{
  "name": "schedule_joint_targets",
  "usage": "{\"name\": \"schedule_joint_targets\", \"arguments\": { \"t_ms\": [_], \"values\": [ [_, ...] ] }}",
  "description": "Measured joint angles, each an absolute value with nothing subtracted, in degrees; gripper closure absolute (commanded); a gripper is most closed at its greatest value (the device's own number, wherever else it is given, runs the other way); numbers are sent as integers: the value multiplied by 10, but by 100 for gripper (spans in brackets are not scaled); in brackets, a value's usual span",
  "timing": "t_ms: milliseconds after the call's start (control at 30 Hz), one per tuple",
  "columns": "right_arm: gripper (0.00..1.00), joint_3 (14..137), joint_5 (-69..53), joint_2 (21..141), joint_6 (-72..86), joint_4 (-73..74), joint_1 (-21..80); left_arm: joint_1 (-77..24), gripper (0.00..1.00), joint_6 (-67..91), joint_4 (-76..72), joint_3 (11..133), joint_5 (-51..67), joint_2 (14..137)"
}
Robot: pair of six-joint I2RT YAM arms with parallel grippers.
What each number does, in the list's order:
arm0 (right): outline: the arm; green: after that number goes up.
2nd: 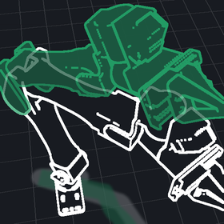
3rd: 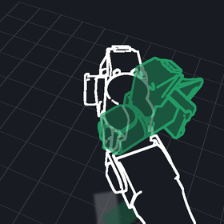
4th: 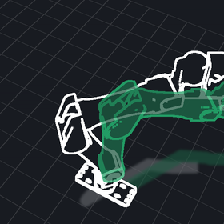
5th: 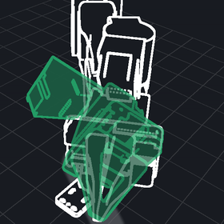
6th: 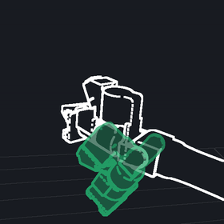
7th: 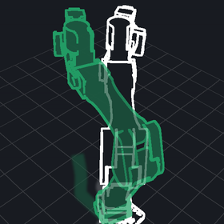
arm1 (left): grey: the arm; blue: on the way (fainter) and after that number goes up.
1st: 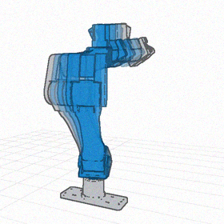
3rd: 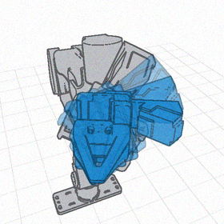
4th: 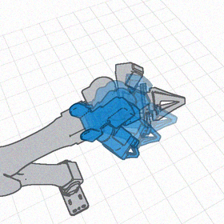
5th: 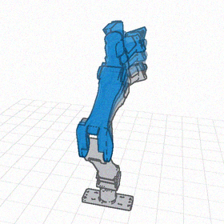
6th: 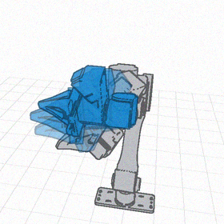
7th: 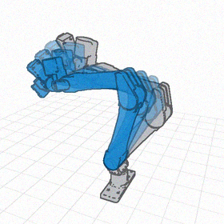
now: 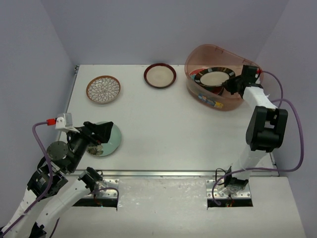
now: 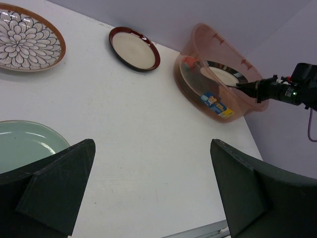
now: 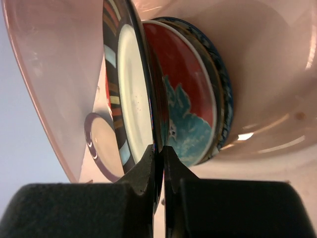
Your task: Place the plates into the plastic bin on the countertop
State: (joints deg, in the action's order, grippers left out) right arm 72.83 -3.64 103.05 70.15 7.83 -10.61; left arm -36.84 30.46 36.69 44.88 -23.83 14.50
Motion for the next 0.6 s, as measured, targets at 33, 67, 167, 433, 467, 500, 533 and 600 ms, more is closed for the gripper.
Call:
{"name": "schedule_joint_targets", "arguments": {
  "t_ms": [33,67,167,433,467,500,533,600],
  "values": [
    [100,747,-42,1045,696,85,-105,-368,0,305,367,449,-238,145],
    [100,767,-48,1060,690,92,-104,-368,0,305,367,449,-238,145],
    [100,814,-70,1099,675,114,-98,-368,0,305,367,449,-238,145],
    [47,866,-97,1142,639,183,-85,-369,0,305,367,449,-238,145],
    [46,880,-104,1150,628,196,-85,-371,0,305,367,449,-238,145],
    [43,894,-105,1156,623,211,-83,-372,0,305,367,449,-238,145],
    [40,909,-105,1164,613,228,-82,-374,0,305,367,449,-238,145],
    [36,937,-105,1179,595,263,-80,-375,0,305,367,449,-238,145]
  ]
}}
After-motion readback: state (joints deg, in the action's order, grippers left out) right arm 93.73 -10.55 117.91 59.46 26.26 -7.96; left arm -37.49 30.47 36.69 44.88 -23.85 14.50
